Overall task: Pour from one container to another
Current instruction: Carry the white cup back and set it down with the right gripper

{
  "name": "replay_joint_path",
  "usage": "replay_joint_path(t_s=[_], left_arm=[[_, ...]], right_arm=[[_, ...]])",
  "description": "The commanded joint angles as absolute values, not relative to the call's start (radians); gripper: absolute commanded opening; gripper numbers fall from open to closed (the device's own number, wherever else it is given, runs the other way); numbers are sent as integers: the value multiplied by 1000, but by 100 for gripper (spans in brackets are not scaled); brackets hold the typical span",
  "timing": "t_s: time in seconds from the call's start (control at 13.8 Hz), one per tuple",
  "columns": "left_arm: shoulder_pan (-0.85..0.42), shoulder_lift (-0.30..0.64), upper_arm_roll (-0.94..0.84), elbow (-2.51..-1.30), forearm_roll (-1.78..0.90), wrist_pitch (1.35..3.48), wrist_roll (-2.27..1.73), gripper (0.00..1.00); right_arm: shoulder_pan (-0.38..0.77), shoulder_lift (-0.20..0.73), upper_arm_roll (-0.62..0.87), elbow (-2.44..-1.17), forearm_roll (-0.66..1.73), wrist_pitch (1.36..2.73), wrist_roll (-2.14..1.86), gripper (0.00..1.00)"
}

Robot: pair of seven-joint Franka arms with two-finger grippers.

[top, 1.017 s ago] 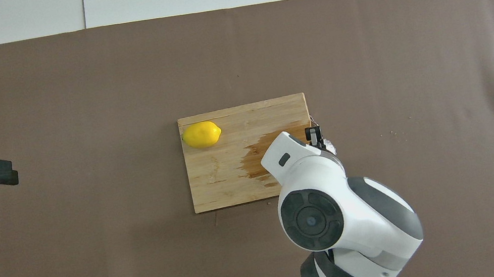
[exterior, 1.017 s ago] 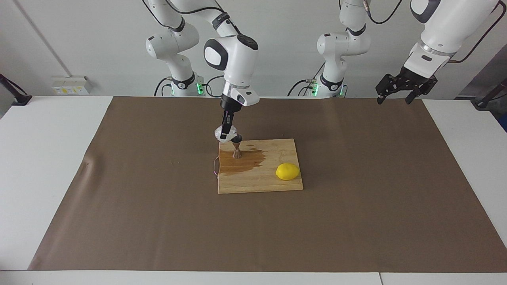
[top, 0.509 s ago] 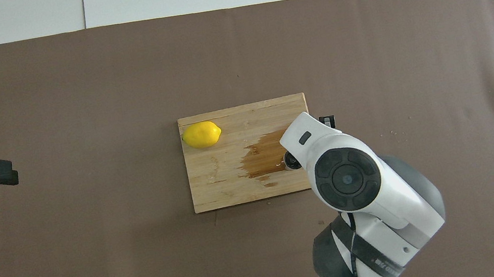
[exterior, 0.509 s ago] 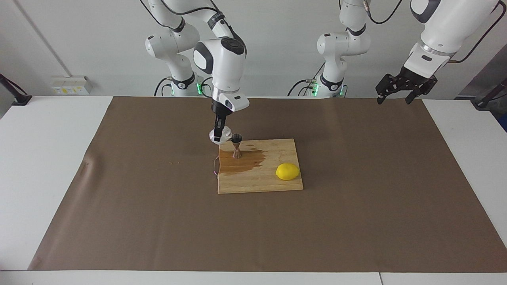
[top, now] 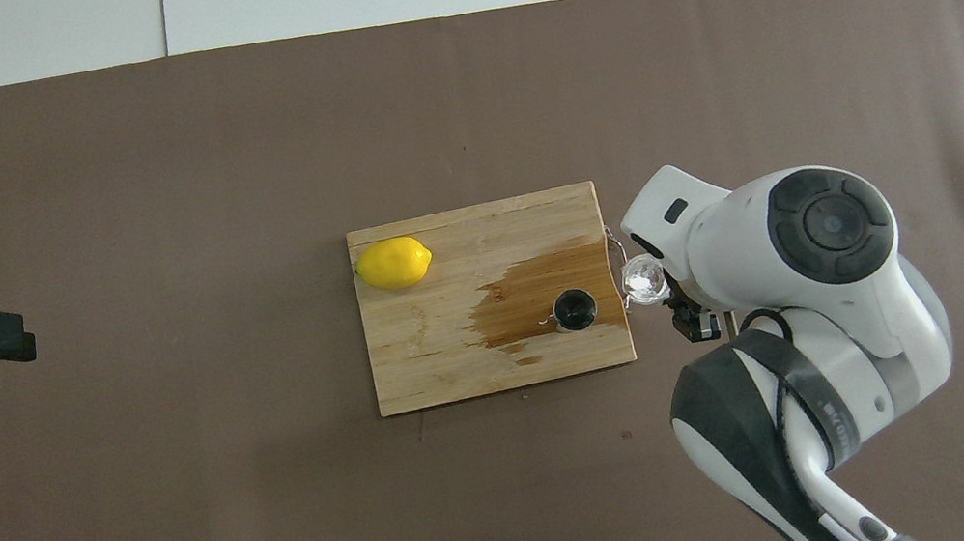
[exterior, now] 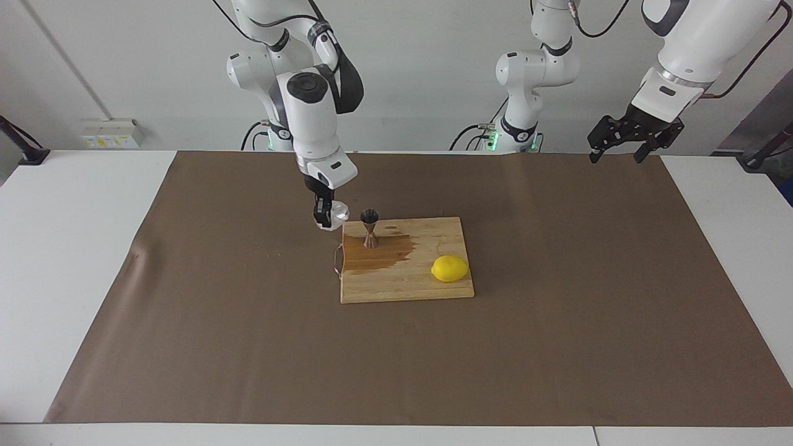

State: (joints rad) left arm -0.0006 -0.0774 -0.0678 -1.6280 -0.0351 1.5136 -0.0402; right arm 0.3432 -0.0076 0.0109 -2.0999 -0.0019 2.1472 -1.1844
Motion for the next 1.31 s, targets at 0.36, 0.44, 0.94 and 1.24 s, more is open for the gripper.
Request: replay_joint_path(t_s=[0.36,0.44,0.94,1.24], left_arm=[[-25,-94,-57,-1651,-21,1526,-28,100],[-25,-94,-57,-1651,-23,1526,-28,100],[-26,-95,-52,-1649,-20,1526,-28,100],[-23,-98,-52,-1652,-20,1506,-35,100]], right_arm=[[102,-32,18,-2230,332,2200,-1691,0],[71,-35,18,-2255,374,2219,-1765,0],[-182,8,18,-2296,595,2183,-2204,0],[-250,57,18,-2312,656,2181,-2354,0]])
